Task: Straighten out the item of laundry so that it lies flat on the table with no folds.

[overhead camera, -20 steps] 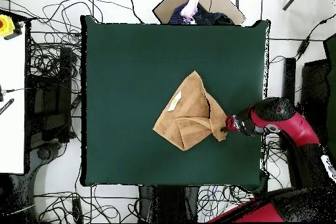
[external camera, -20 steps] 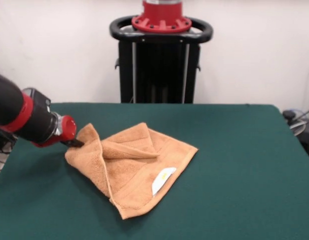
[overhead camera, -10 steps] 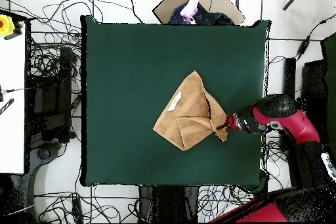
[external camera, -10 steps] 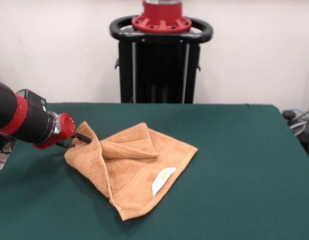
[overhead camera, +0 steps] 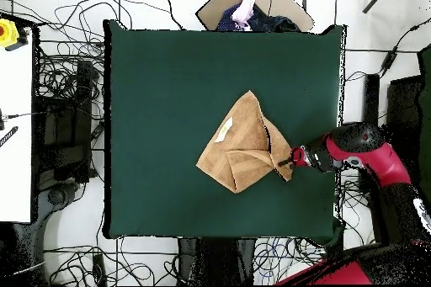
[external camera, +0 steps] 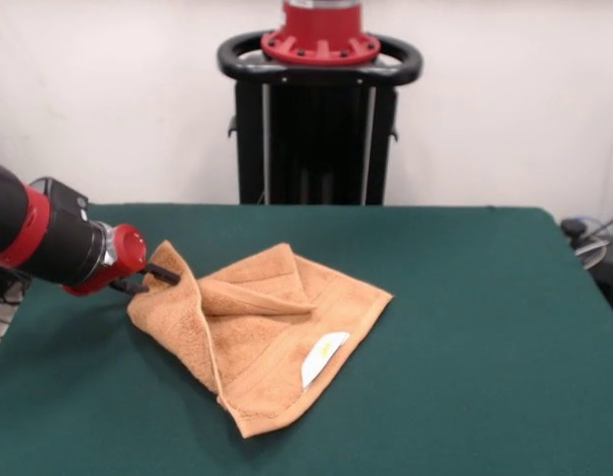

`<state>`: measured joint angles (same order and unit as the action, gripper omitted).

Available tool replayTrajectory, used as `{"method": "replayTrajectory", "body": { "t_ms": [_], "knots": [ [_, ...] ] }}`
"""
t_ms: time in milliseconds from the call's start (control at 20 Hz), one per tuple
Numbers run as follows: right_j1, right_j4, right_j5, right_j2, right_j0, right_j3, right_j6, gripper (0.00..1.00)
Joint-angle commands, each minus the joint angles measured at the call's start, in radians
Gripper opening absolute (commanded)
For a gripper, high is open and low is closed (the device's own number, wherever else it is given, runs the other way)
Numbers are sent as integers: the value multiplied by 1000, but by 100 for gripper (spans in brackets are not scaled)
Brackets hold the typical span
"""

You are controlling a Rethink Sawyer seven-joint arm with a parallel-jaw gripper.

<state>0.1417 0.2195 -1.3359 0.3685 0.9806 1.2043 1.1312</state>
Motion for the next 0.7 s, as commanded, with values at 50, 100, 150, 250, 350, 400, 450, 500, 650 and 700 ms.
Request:
{"method": "replayTrajectory", "body": {
  "t_ms": [50,100,150,250,350,400,450,500,650,700],
  "knots": [
    [-87,80,314,113,-43,-56,-144,100],
    [-87,83,319,114,-46,-64,-145,100],
    [-86,86,317,111,-55,-80,-140,100],
    [-61,78,343,111,-52,-57,-112,100],
    [-33,82,379,121,-57,-49,-106,100],
    [-13,91,401,126,-63,-50,-108,100],
    [16,98,420,130,-68,-43,-106,100],
    [39,109,422,128,-79,-50,-103,100],
    [113,141,408,108,-115,-61,-73,100],
    [134,149,387,94,-131,-70,-52,100]
  ]
}}
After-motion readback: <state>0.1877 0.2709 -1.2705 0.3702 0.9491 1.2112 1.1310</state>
